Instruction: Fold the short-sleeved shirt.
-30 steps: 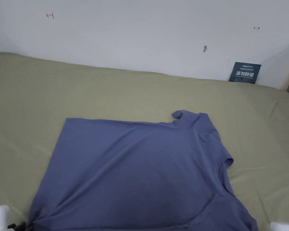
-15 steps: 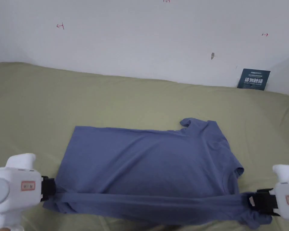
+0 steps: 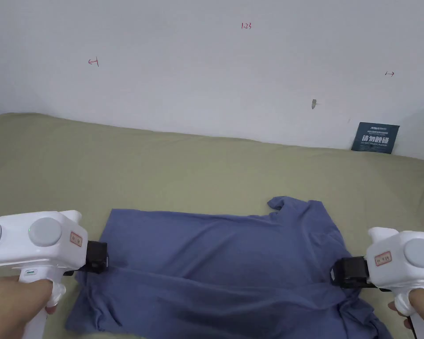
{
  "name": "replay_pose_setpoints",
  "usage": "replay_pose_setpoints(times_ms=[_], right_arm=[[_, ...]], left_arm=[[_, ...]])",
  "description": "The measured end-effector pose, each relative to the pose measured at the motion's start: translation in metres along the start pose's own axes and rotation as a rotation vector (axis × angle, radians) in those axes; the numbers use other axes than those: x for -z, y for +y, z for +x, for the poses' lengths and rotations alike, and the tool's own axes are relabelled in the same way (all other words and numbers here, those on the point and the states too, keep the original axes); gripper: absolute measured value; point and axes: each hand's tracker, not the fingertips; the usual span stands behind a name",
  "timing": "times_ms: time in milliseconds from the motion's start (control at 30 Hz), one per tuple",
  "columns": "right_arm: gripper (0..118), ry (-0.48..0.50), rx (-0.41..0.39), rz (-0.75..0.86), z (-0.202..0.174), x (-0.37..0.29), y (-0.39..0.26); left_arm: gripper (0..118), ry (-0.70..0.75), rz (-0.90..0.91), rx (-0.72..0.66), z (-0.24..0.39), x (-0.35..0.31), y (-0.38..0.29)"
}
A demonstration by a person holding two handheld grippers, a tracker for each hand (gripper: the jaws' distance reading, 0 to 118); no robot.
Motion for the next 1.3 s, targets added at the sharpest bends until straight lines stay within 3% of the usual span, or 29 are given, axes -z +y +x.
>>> replay_pose_setpoints(times_ms=[133, 333, 367, 433, 467, 500, 533, 600, 700, 733, 767, 833, 867, 1300], right_arm=[[93, 0.051, 0.024, 0.199, 0.002, -0.029, -0.026], [90, 0.065, -0.064, 0.611, -0.013, -0.108, -0.108], [85, 0.079, -0.065, 0.660, -0.015, -0.120, -0.125], [53, 0.079, -0.075, 0.702, -0.029, -0.141, -0.155], [29, 0.054, -0.084, 0.707, -0.034, -0.147, -0.170], [0, 0.004, -0.108, 0.705, -0.038, -0.149, -0.181], [0, -0.053, -0.121, 0.721, -0.044, -0.152, -0.193], [0, 0.037, -0.111, 0.650, -0.047, -0.152, -0.212], [0, 0.034, -0.112, 0.613, -0.054, -0.143, -0.225], [0, 0.034, -0.120, 0.598, -0.055, -0.141, -0.227], [0, 0.033, -0.125, 0.581, -0.057, -0.137, -0.228], [0, 0.048, -0.117, 0.558, -0.054, -0.130, -0.224], [0, 0.052, -0.114, 0.552, -0.055, -0.127, -0.222], [0, 0.040, -0.085, 0.516, -0.034, -0.097, -0.191]], left_arm=[[68, -0.049, 0.133, 0.002, -0.007, -0.022, -0.019], [67, -0.089, 0.524, 0.052, -0.005, -0.097, -0.110], [66, -0.082, 0.588, 0.034, 0.005, -0.113, -0.130], [58, -0.106, 0.684, -0.018, 0.007, -0.134, -0.164], [44, -0.122, 0.738, -0.036, 0.009, -0.142, -0.182], [8, -0.120, 0.772, -0.045, 0.015, -0.146, -0.195], [0, -0.101, 0.763, -0.013, 0.018, -0.150, -0.208], [0, -0.029, 0.728, 0.035, 0.022, -0.150, -0.225], [0, -0.014, 0.574, 0.081, 0.017, -0.125, -0.225], [2, 0.020, 0.526, 0.073, 0.016, -0.117, -0.222], [12, 0.022, 0.477, 0.040, 0.011, -0.106, -0.215], [66, 0.009, 0.424, -0.030, 0.005, -0.089, -0.202], [82, -0.008, 0.430, -0.046, 0.005, -0.079, -0.195], [83, 0.042, 0.233, 0.062, 0.000, 0.007, -0.115]])
